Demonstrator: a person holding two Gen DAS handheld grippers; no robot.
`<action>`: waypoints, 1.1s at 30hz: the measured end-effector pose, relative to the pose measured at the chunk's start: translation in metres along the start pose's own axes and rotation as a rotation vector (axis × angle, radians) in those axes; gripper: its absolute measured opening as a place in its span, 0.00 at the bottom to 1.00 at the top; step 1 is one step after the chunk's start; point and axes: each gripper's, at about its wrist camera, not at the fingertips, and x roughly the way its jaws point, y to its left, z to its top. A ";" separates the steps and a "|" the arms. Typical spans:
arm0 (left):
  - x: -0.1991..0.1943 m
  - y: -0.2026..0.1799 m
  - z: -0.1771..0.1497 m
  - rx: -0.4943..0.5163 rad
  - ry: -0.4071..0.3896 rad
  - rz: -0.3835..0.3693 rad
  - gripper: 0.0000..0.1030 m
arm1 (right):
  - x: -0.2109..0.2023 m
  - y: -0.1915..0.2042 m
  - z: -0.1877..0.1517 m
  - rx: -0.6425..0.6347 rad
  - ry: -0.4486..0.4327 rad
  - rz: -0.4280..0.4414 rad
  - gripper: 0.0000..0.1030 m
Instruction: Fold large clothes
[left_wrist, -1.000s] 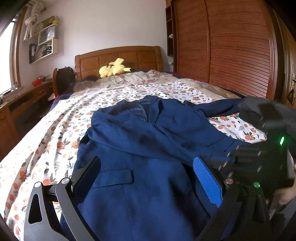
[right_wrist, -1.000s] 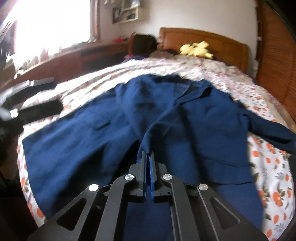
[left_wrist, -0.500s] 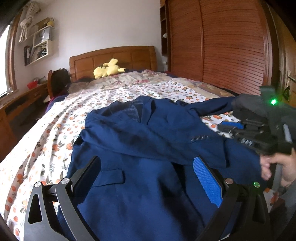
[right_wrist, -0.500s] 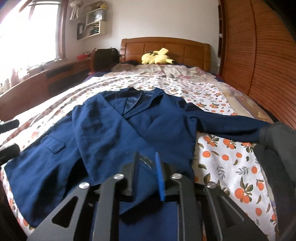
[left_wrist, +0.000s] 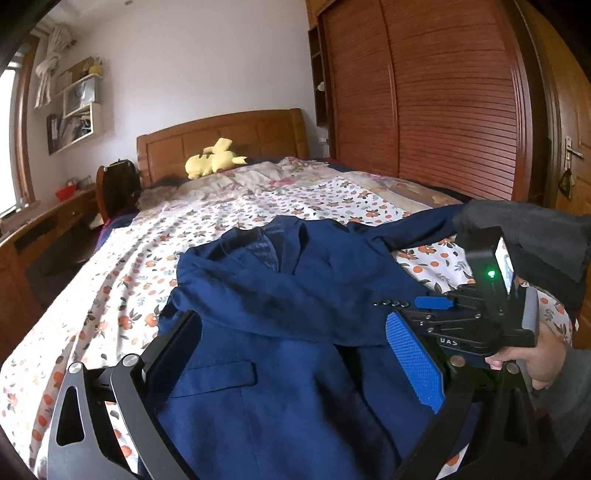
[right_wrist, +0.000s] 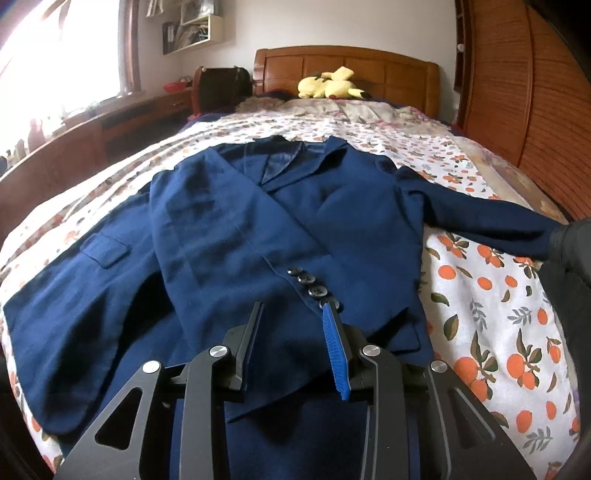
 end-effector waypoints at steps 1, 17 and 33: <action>0.004 0.001 -0.001 -0.004 0.003 0.000 0.98 | 0.002 -0.002 -0.001 0.010 0.001 0.004 0.29; 0.082 0.037 -0.032 -0.063 0.052 0.031 0.98 | 0.002 -0.007 -0.001 0.038 0.000 -0.006 0.29; 0.095 0.055 -0.053 -0.102 0.041 -0.011 0.98 | -0.015 -0.007 0.008 0.040 -0.035 -0.025 0.29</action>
